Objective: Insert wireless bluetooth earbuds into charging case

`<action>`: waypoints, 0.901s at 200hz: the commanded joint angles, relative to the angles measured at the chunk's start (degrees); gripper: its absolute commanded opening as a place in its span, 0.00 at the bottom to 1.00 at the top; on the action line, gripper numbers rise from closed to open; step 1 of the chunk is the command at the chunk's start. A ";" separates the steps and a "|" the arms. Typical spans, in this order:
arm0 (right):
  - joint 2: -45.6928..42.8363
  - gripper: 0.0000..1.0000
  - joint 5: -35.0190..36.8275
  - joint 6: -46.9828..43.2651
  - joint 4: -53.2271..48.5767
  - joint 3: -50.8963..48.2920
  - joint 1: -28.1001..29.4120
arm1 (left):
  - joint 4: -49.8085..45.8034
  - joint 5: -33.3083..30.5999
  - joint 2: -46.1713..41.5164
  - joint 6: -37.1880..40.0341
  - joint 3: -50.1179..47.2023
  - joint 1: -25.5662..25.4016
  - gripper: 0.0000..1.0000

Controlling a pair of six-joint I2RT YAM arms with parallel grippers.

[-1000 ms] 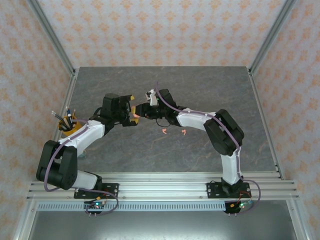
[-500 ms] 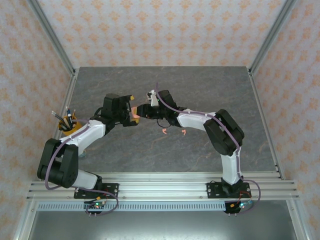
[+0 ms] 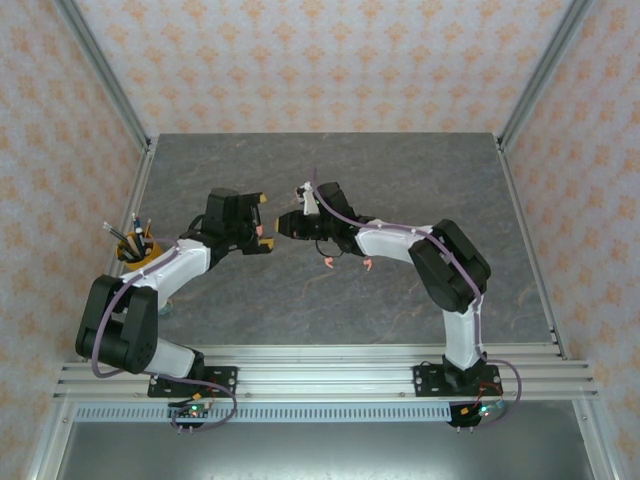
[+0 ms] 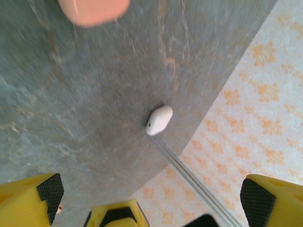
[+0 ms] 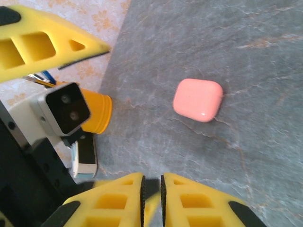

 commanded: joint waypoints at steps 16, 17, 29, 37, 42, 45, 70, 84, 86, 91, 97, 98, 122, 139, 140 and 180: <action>-3.36 0.23 6.12 -2.23 -7.46 0.78 -0.43 | -12.37 -2.47 -3.28 14.27 3.74 6.16 1.00; -3.33 0.24 6.26 -2.24 -7.79 0.94 -0.47 | -12.81 -2.53 -3.26 14.53 3.96 6.36 1.00; -2.89 0.28 7.85 -2.42 -10.94 2.40 -0.52 | -18.30 -3.36 -2.63 21.83 7.55 8.09 1.00; -2.49 0.31 9.23 -2.23 -13.53 3.59 -0.52 | -22.08 -4.20 -1.42 27.76 10.65 8.85 1.00; -2.27 0.34 9.50 -2.16 -14.53 4.09 -0.52 | -25.07 -4.74 -0.35 31.05 12.91 9.15 1.00; -2.14 0.36 9.68 -2.17 -14.95 4.32 -0.52 | -26.47 -4.95 0.44 32.97 14.26 9.32 1.00; -2.06 0.57 10.98 -0.28 -17.50 5.34 -0.52 | -32.65 -6.38 7.32 45.87 22.92 9.46 1.00; -2.20 0.62 11.80 0.39 -19.38 6.08 -0.52 | -34.06 -6.93 11.24 50.64 25.97 9.46 1.00; -2.24 0.63 11.88 0.48 -19.72 6.18 -0.50 | -34.26 -6.97 11.78 51.12 26.29 9.46 1.00; -2.38 0.64 12.20 0.56 -20.45 6.40 -0.52 | -34.75 -7.02 13.22 52.40 27.29 9.46 1.00; -2.58 0.65 12.77 0.58 -21.39 6.59 -0.52 | -35.10 -6.98 14.93 53.49 28.35 9.47 1.00; -2.63 0.65 12.88 0.57 -21.61 6.62 -0.52 | -35.16 -6.98 15.20 53.69 28.53 9.47 1.00; -3.59 0.66 14.56 -0.70 -26.22 7.76 -0.52 | -36.06 -6.61 21.48 56.38 32.16 9.38 1.00; -4.75 0.67 15.46 -1.72 -28.18 7.74 -0.53 | -37.04 -7.26 24.45 58.03 34.61 9.02 1.00; -4.77 0.67 15.54 -1.76 -28.25 7.72 -0.52 | -37.10 -7.34 24.53 58.11 34.74 8.98 1.00; -7.64 0.67 17.12 -2.23 -30.34 6.05 -0.52 | -37.44 -7.70 30.08 59.25 37.87 7.68 1.00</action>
